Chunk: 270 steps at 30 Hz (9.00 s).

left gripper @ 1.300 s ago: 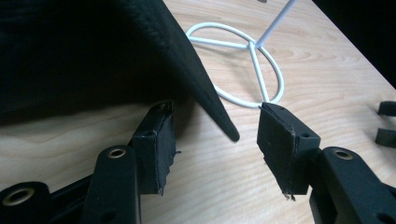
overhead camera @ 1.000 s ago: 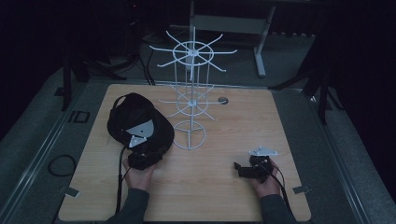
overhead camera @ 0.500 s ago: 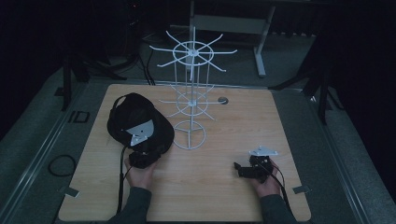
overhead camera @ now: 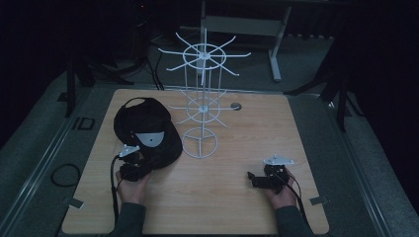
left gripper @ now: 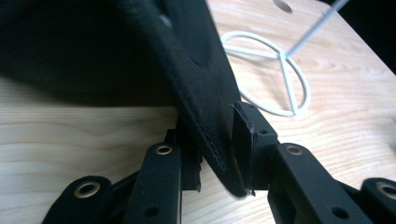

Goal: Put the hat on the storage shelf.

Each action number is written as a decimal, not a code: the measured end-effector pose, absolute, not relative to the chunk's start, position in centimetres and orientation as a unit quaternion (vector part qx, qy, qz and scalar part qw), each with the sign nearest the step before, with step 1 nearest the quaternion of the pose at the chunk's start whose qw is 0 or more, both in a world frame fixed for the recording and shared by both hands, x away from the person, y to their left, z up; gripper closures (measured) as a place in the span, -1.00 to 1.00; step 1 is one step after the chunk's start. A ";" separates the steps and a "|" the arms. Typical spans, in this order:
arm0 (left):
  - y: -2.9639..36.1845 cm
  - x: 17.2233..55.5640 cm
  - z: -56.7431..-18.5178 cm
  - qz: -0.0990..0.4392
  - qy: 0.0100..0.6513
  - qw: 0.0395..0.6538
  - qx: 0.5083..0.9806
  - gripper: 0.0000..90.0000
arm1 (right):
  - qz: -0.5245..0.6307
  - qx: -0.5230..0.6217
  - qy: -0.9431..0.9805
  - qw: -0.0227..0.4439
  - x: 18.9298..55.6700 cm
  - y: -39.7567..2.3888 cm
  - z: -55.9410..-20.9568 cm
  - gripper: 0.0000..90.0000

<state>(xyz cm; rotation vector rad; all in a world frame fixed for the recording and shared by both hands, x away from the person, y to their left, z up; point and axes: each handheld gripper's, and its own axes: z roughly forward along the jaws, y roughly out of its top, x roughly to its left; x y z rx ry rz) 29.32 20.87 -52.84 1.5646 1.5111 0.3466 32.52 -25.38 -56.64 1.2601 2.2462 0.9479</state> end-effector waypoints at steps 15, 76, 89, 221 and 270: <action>20.8 29.7 -54.5 0.128 0.624 0.435 0.636 0.13 | 0.339 0.450 0.802 0.198 32.5 -25.4 -56.6 -0.71; 22.9 29.3 -49.4 0.175 0.577 0.473 0.642 0.93 | 0.339 0.449 0.803 0.197 32.4 -25.4 -56.6 -0.71; 23.2 29.3 -47.6 0.194 0.563 0.482 0.643 0.93 | 0.339 0.449 0.803 0.198 32.4 -25.4 -56.6 -0.71; 19.6 26.4 -40.9 0.370 0.451 0.482 0.653 0.93 | 0.340 0.449 0.802 0.198 32.4 -25.4 -56.6 -0.71; 17.3 27.8 -43.2 0.356 0.360 0.435 0.744 0.74 | 0.340 0.449 0.802 0.198 32.4 -25.4 -56.6 -0.71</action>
